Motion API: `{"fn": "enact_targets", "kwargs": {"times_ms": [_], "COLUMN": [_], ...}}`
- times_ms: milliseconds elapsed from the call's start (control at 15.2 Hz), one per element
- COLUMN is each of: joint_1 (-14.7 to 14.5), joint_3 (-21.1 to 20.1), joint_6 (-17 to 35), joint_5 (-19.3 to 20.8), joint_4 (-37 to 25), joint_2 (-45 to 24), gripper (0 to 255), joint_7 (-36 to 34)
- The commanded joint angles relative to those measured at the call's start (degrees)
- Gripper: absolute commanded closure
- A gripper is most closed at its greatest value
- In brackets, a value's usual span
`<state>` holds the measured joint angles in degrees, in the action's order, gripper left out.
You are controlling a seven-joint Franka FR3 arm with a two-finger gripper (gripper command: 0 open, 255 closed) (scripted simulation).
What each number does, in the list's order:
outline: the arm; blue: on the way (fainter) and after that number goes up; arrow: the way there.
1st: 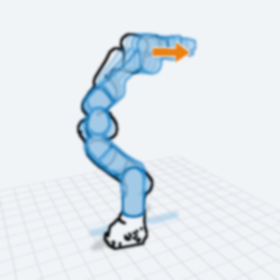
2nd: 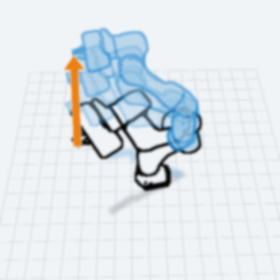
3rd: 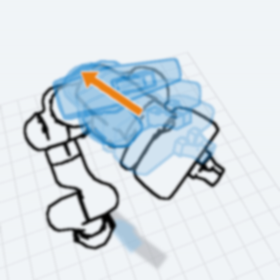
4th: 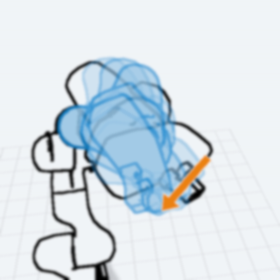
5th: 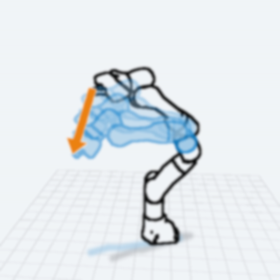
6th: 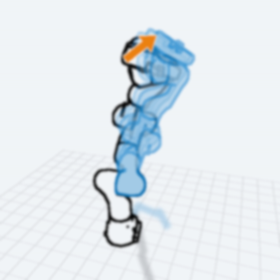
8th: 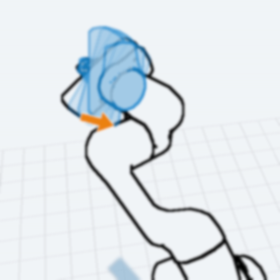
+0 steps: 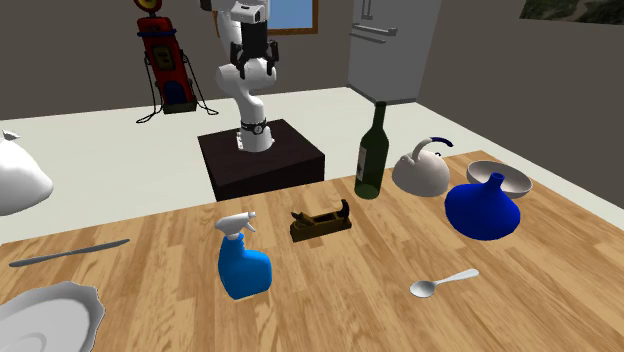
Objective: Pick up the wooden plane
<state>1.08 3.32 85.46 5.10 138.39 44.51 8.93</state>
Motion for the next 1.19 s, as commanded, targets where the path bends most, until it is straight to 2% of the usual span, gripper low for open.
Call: {"fn": "enact_targets", "kwargs": {"times_ms": [0, 594, 1122], "joint_1": [0.00, -3.37, -7.14], "joint_3": [0.00, 8.61, 14.15], "joint_6": [0.00, 17.36, 30.73], "joint_5": [0.00, 4.74, 3.14], "joint_4": [0.00, 0.04, -5.65], "joint_2": [0.00, -14.15, -30.66], "gripper": [0, 0, 0], "joint_7": [0.00, 18.81, 35.82]}}
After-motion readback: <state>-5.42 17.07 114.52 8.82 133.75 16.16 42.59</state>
